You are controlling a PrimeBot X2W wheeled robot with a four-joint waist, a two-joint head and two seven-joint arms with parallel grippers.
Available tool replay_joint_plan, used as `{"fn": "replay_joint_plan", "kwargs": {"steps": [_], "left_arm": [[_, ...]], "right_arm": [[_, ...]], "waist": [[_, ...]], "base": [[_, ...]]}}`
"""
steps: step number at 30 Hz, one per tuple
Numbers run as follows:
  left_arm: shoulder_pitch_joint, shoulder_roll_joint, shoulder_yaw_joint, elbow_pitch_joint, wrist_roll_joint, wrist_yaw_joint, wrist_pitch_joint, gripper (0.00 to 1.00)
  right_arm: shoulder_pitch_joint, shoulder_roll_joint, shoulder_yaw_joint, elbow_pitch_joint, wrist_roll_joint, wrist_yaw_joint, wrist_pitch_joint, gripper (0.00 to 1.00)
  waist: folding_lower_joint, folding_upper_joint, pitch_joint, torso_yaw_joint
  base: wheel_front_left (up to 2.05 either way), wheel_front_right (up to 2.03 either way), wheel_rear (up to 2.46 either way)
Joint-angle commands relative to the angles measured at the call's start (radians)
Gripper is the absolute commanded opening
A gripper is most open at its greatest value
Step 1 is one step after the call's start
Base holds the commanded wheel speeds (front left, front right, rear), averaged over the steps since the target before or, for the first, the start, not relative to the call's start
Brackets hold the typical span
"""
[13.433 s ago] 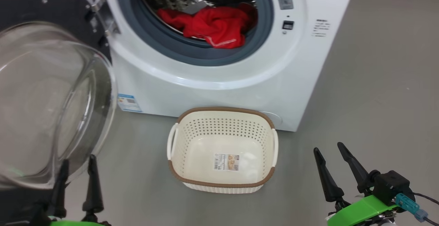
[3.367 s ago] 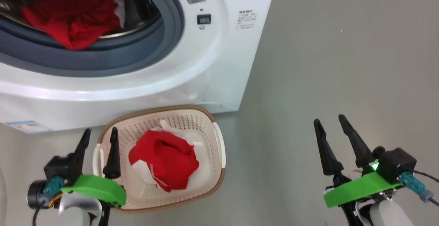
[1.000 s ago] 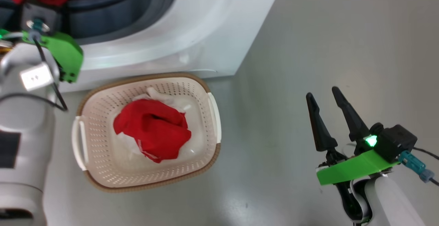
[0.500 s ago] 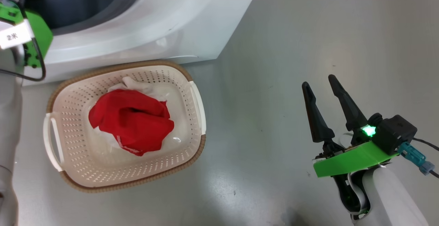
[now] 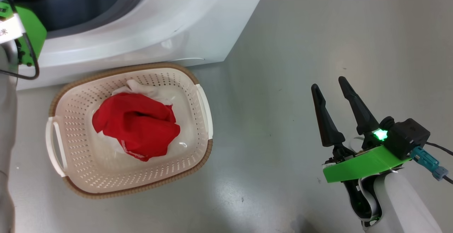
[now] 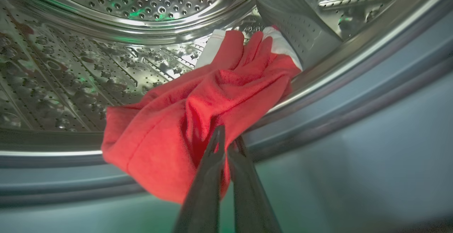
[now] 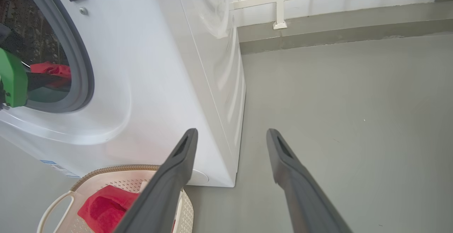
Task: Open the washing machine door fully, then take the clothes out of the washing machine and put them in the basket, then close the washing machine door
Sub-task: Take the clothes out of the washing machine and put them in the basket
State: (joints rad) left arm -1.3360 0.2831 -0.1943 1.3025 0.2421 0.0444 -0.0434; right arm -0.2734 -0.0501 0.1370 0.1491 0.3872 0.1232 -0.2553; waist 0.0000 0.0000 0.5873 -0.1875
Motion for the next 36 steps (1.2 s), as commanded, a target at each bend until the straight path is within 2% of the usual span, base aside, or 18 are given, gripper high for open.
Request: {"fn": "replay_joint_plan", "kwargs": {"steps": [1, 5, 8, 12, 21, 30, 36], "left_arm": [[-0.012, 0.038, 0.014, -0.017, -0.012, 0.008, -0.022, 0.0], [0.007, 0.012, 0.06, -0.018, -0.078, 0.005, -0.111, 0.0], [0.04, -0.014, 0.13, -0.023, -0.166, -0.015, -0.179, 0.0], [0.094, -0.045, 0.183, -0.08, -0.241, -0.037, -0.215, 0.0], [0.29, -0.113, 0.299, -0.408, -0.37, -0.069, -0.218, 0.0], [0.491, -0.198, 0.402, -0.696, -0.432, -0.124, -0.218, 0.0], [0.608, -0.227, 0.435, -0.866, -0.46, -0.156, -0.218, 0.0]], "right_arm": [[0.002, 0.0, 0.015, -0.021, 0.021, 0.008, -0.006, 1.0], [0.012, 0.0, 0.009, -0.017, 0.017, 0.008, -0.006, 1.0], [0.027, 0.0, 0.005, -0.011, 0.013, 0.008, -0.006, 1.0], [0.05, 0.0, -0.007, -0.008, 0.005, 0.008, -0.006, 1.0], [0.076, 0.0, -0.026, -0.007, -0.011, 0.008, -0.006, 1.0], [0.097, 0.0, -0.034, -0.007, -0.018, 0.008, -0.006, 1.0], [0.104, 0.0, -0.039, -0.009, -0.019, 0.008, -0.006, 1.0]], "waist": [[0.0, 0.0, -0.006, 0.005], [0.0, 0.0, -0.029, 0.017], [0.0, 0.0, -0.058, 0.026], [0.0, 0.0, -0.089, 0.046], [0.0, 0.0, -0.136, 0.078], [0.0, 0.0, -0.168, 0.101], [0.0, 0.0, -0.176, 0.109]], "base": [[0.0, 0.0, 0.0], [0.0, 0.0, 0.0], [0.0, 0.0, 0.0], [0.0, 0.0, 0.0], [0.0, 0.0, 0.0], [0.0, 0.0, 0.0], [0.0, 0.0, 0.0]]}}
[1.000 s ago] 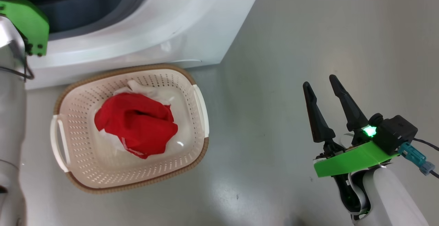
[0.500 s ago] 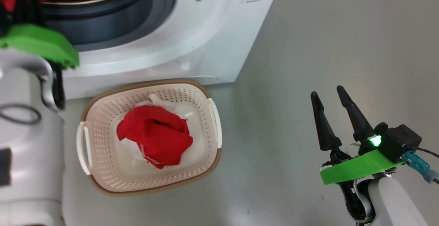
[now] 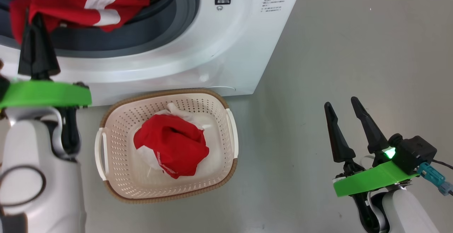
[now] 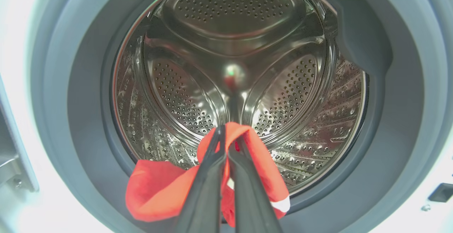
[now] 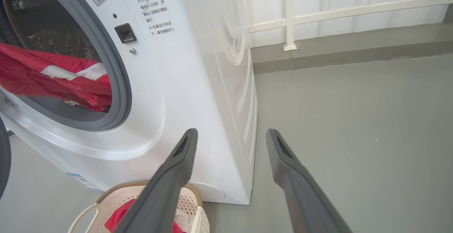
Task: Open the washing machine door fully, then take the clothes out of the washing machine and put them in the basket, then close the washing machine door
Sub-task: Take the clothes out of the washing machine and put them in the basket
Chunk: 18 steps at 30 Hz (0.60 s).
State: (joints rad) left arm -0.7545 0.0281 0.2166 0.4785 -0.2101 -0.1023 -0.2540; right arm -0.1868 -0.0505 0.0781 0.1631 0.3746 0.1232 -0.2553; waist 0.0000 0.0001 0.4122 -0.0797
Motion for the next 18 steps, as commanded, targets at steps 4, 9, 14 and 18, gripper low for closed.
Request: {"fn": "replay_joint_plan", "kwargs": {"steps": [4, 9, 14, 18], "left_arm": [[0.097, 0.023, 0.022, -0.148, -0.035, -0.019, -0.008, 0.0], [0.182, 0.022, -0.019, -0.277, -0.091, -0.022, -0.008, 0.0], [0.245, 0.022, -0.054, -0.415, -0.097, -0.002, -0.008, 0.0], [0.276, 0.022, -0.076, -0.534, -0.093, 0.019, -0.008, 0.0]], "right_arm": [[0.022, 0.0, 0.017, -0.023, -0.009, 0.008, -0.006, 1.0], [0.027, 0.0, 0.015, -0.021, -0.011, 0.008, -0.006, 1.0], [0.031, 0.0, 0.011, -0.022, -0.012, 0.008, -0.006, 1.0], [0.031, 0.0, 0.007, -0.023, -0.013, 0.008, -0.006, 1.0]], "waist": [[0.0, -0.0001, -0.006, 0.004], [0.0, -0.0001, -0.011, 0.006], [0.0, -0.0001, -0.013, 0.008], [0.0, -0.0001, -0.011, 0.008]], "base": [[0.0, 0.0, 0.0], [0.0, 0.0, 0.0], [0.0, 0.0, 0.0], [0.0, 0.0, 0.0]]}}
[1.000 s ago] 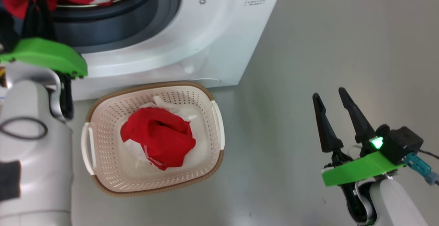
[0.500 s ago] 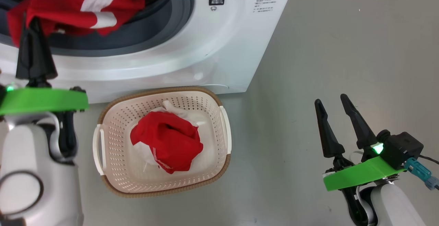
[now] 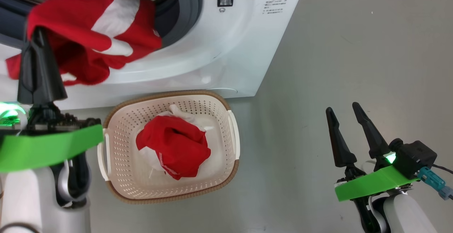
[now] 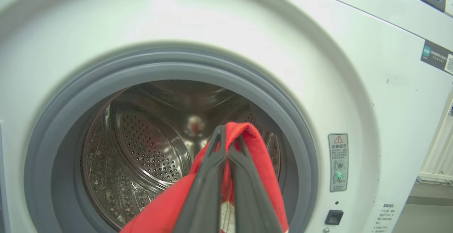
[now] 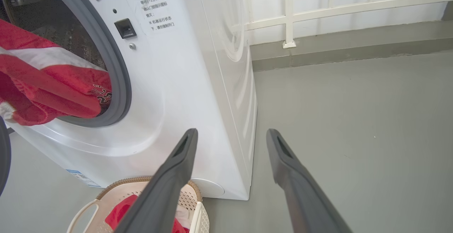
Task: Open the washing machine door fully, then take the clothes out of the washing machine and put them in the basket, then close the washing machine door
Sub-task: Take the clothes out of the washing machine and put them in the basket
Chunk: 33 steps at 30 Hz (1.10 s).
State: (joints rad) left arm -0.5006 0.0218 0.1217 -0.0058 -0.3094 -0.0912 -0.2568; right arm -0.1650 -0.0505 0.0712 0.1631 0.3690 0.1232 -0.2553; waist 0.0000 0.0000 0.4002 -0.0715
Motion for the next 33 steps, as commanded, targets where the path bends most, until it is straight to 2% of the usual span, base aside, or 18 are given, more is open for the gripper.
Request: {"fn": "replay_joint_plan", "kwargs": {"steps": [1, 8, 14, 21, 24, 33], "left_arm": [[0.029, 0.029, 0.012, -0.077, 0.01, 0.013, -0.005, 0.0], [0.064, 0.029, -0.035, -0.18, 0.029, 0.045, -0.005, 0.0], [0.102, 0.029, -0.083, -0.099, 0.032, 0.054, -0.005, 0.0], [0.125, 0.029, -0.129, 0.103, 0.033, 0.046, -0.005, 0.0], [0.113, 0.029, -0.139, 0.24, 0.053, 0.022, -0.005, 0.0], [0.056, 0.028, -0.146, 0.47, 0.114, -0.014, -0.005, 0.0]], "right_arm": [[0.009, 0.0, 0.014, -0.024, -0.007, 0.008, -0.006, 1.0], [0.007, 0.0, 0.015, -0.025, -0.006, 0.008, -0.006, 1.0], [-0.001, 0.0, 0.02, -0.025, -0.001, 0.008, -0.006, 1.0], [-0.015, 0.0, 0.026, -0.03, 0.008, 0.008, -0.006, 1.0], [-0.028, 0.0, 0.028, -0.033, 0.015, 0.008, -0.006, 1.0], [-0.051, 0.0, 0.036, -0.039, 0.027, 0.008, -0.006, 1.0]], "waist": [[0.0, 0.0, 0.001, 0.0], [0.0, 0.0, 0.006, -0.001], [0.0, 0.0, 0.018, -0.008], [0.0, 0.0, 0.052, -0.018], [0.0, 0.0, 0.078, -0.026], [0.0, 0.0, 0.139, -0.045]], "base": [[0.0, 0.0, 0.0], [0.0, 0.0, 0.0], [0.0, 0.0, 0.0], [0.0, 0.0, 0.0], [0.0, 0.0, 0.0], [0.0, 0.0, 0.0]]}}
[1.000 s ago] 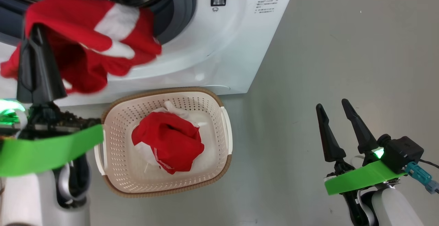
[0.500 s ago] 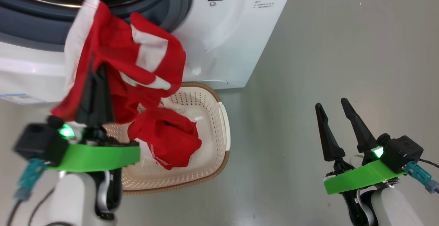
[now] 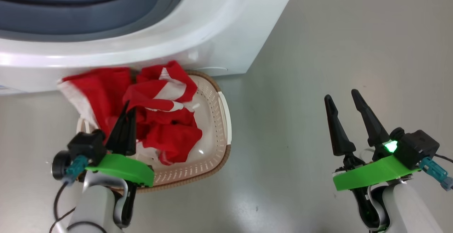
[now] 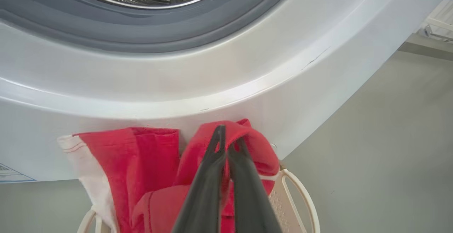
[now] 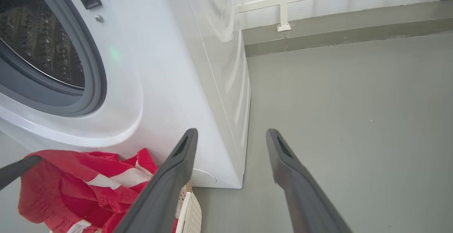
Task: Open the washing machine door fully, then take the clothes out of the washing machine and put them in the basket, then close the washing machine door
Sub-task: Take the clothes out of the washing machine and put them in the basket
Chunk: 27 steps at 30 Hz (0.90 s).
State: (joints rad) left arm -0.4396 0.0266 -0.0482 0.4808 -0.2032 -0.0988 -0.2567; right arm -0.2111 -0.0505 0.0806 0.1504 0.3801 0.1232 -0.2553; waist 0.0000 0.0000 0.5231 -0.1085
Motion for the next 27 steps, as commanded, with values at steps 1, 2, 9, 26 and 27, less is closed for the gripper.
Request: {"fn": "replay_joint_plan", "kwargs": {"steps": [1, 2, 9, 26, 27], "left_arm": [[-0.013, 0.024, 0.026, 0.006, 0.014, -0.01, -0.005, 0.0], [-0.022, 0.024, 0.029, 0.025, 0.019, -0.013, -0.005, 0.0], [-0.082, 0.029, 0.046, 0.173, 0.063, -0.025, -0.005, 0.0], [-0.253, 0.06, 0.044, 0.498, 0.087, -0.031, -0.005, 0.0], [-0.26, 0.06, 0.046, 0.508, 0.086, -0.031, -0.005, 0.0]], "right_arm": [[-0.008, 0.0, 0.028, -0.026, 0.017, 0.008, -0.006, 1.0], [-0.012, 0.0, 0.03, -0.027, 0.019, 0.008, -0.006, 1.0], [-0.033, 0.0, 0.037, -0.036, 0.033, 0.008, -0.006, 1.0], [-0.088, 0.0, 0.046, -0.053, 0.051, 0.008, -0.006, 1.0], [-0.089, 0.0, 0.046, -0.054, 0.051, 0.008, -0.006, 1.0]], "waist": [[0.0, 0.0, 0.024, -0.012], [0.0, 0.0, 0.031, -0.015], [0.0, 0.0, 0.09, -0.038], [0.0, 0.0, 0.218, -0.056], [0.0, 0.0, 0.221, -0.056]], "base": [[0.0, 0.0, 0.0], [0.0, 0.0, 0.0], [0.0, 0.0, 0.0], [0.0, 0.0, 0.0], [0.0, 0.0, 0.0]]}}
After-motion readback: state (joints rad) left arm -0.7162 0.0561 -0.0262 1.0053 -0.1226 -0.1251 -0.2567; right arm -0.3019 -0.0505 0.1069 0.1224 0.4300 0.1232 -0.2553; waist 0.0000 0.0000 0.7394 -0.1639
